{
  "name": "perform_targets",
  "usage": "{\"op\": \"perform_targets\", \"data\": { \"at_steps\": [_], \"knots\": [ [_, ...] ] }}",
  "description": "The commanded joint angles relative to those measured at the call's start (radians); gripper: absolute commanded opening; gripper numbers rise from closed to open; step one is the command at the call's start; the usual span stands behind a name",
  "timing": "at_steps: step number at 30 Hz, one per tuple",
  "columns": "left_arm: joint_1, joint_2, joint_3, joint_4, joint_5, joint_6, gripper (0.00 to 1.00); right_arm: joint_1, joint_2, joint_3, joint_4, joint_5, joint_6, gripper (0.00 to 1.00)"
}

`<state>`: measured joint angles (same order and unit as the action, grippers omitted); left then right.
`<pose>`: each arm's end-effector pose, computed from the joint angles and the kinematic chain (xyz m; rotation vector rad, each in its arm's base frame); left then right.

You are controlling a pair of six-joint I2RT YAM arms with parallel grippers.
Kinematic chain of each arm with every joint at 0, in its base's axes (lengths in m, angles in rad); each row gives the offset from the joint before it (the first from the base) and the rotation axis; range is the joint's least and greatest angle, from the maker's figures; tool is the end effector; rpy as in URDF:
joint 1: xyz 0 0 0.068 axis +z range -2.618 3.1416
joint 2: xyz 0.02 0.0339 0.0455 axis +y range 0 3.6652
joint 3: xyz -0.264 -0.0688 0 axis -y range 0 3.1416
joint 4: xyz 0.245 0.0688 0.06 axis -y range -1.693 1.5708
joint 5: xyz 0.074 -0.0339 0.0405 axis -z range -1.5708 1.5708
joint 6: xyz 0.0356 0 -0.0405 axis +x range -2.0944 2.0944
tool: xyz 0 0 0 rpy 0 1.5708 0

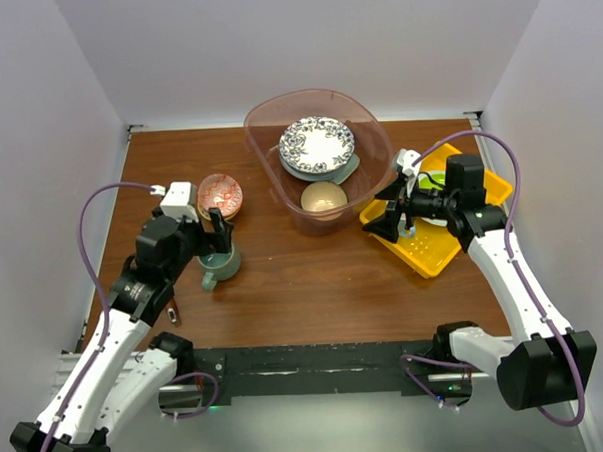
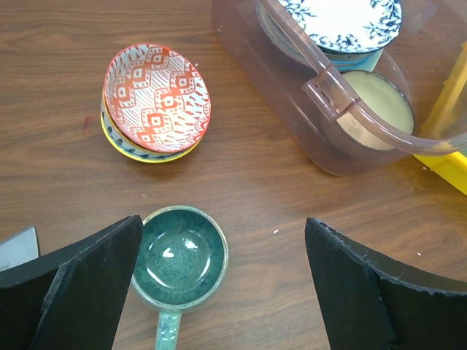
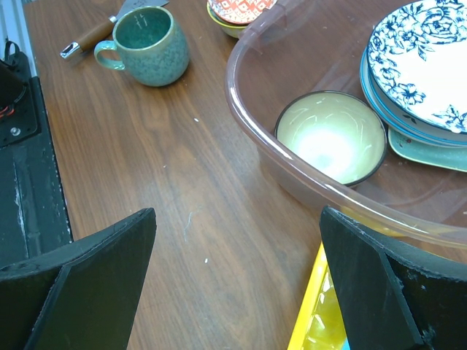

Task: Place the mixed dishes into the plastic bin
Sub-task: Pick up the bowl from the center of the board.

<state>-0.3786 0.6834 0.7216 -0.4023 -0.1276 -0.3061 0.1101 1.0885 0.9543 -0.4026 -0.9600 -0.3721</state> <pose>0.1503 -0.0549 0.3106 -0.0151 1.9461 -0.3328 0.2249 0.0542 0.3258 -0.9868 1.6885 0.8287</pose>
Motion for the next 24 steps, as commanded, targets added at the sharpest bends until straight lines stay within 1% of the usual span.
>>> {"op": "perform_targets", "data": {
  "at_steps": [1,10,15,16,19,21,22,24],
  "knots": [
    [0.007,0.025,-0.004,0.082,-0.012,-0.048,0.99,-0.003,-0.001,0.029,0.005,-0.005,-0.021,0.98],
    [0.032,0.169,0.029,0.105,-0.078,-0.114,0.99,-0.004,-0.001,0.031,0.001,-0.006,-0.024,0.98],
    [0.093,0.246,0.035,0.157,-0.096,-0.116,0.95,-0.003,-0.006,0.035,-0.005,-0.009,-0.027,0.98],
    [0.104,0.287,0.042,0.163,-0.102,-0.11,0.94,-0.001,-0.004,0.035,-0.005,-0.011,-0.027,0.98],
    [0.151,0.398,0.088,0.171,-0.11,-0.091,0.88,-0.001,-0.007,0.035,-0.007,-0.013,-0.028,0.98],
    [0.185,0.477,0.126,0.181,-0.09,-0.085,0.81,-0.004,-0.01,0.037,-0.008,-0.016,-0.028,0.98],
    [0.205,0.505,0.139,0.186,-0.081,-0.082,0.74,-0.001,-0.01,0.035,-0.008,-0.019,-0.027,0.98],
    [0.214,0.572,0.18,0.198,-0.075,-0.077,0.69,-0.001,-0.01,0.035,-0.008,-0.026,-0.027,0.98]
  ]
}}
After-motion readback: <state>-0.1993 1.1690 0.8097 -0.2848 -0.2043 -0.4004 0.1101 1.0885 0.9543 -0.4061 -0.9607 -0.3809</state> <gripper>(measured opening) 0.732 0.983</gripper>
